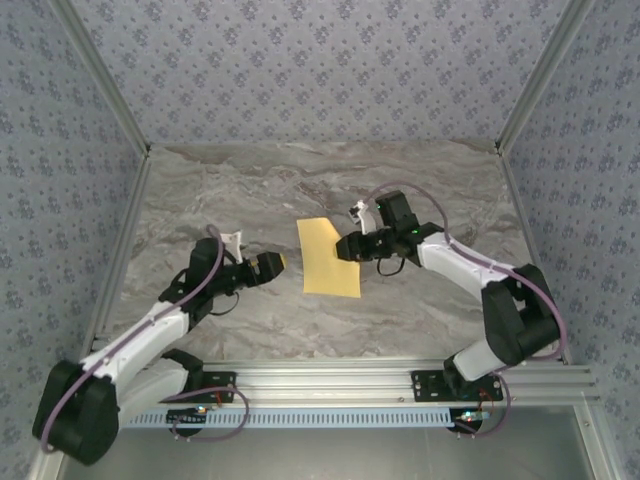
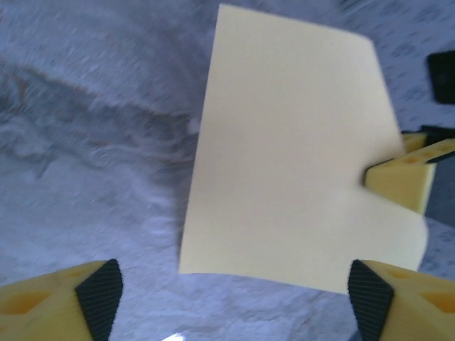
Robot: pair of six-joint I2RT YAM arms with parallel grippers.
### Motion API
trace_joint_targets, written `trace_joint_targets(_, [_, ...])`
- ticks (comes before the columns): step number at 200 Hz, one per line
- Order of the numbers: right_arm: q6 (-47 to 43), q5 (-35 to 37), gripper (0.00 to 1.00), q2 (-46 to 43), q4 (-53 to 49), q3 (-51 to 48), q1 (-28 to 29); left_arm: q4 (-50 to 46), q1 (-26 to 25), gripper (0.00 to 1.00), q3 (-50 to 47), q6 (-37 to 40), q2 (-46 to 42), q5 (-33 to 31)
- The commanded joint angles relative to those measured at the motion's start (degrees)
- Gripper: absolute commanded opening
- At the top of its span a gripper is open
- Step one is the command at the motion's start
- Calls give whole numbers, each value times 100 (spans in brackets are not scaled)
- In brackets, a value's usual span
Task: Fold a paper plane with a square sheet of paper (fold left side to right side)
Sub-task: Pick up the square sheet of paper from the center of the table, then place a square sheet of paper at the center of the table.
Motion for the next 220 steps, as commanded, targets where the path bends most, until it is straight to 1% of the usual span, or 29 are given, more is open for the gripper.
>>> trace_joint_targets(1, [107,-1362,23,-570,122,-13,-89,674,94,92,-46,-43,-747,696])
trace_joint_targets(24, [231,-1816,23,-966,136,27,-81,987,102,95,-19,-124,-1149,1039])
trace_joint_targets(49, [394,-2075,23,-1466,202,108,28,1329,98,96,42,-211,-1213,1342])
trace_joint_targets(83, [547,-2123,24,-1974,360,214,264,1780,88,97,93,-282,-1141,1601])
trace_joint_targets(110, [694,-2064,24,-2089,498,240,321,2184,13,98,128,-385,-1047,1781])
trace_joint_targets(126, [751,-2052,24,-2081,574,235,336,2307,-101,95,194,-390,-989,1825])
trace_joint_targets(134, [755,-2035,24,-2081,572,239,334,2302,-175,91,233,-343,-963,1813])
trace_joint_targets(147, [721,-1979,24,-2081,524,235,346,2268,-301,77,300,-259,-900,1798])
trace_joint_targets(161, [659,-1906,25,-2083,450,232,339,2245,-402,56,345,-213,-816,1776])
trace_joint_targets(164, [636,-1884,25,-2081,410,236,336,2233,-419,50,357,-202,-795,1757])
trace_joint_targets(166, [608,-1860,25,-2081,365,239,330,2218,-430,47,354,-193,-786,1747])
trace_joint_targets(172, [519,-1787,26,-2081,218,272,330,2179,-457,34,367,-170,-754,1699])
trace_joint_targets(180, [343,-1645,26,-2089,-63,321,300,2094,-478,20,363,-124,-726,1614])
trace_joint_targets(187, [162,-1486,27,-2105,-356,371,267,2002,-498,11,347,-76,-695,1522])
trace_joint_targets(195, [-9,-1238,32,-2136,-660,414,219,1904,-495,7,326,-34,-647,1441])
trace_joint_targets(220, [-515,-333,46,-2217,-1605,486,29,1712,-496,2,209,-1,-404,1227])
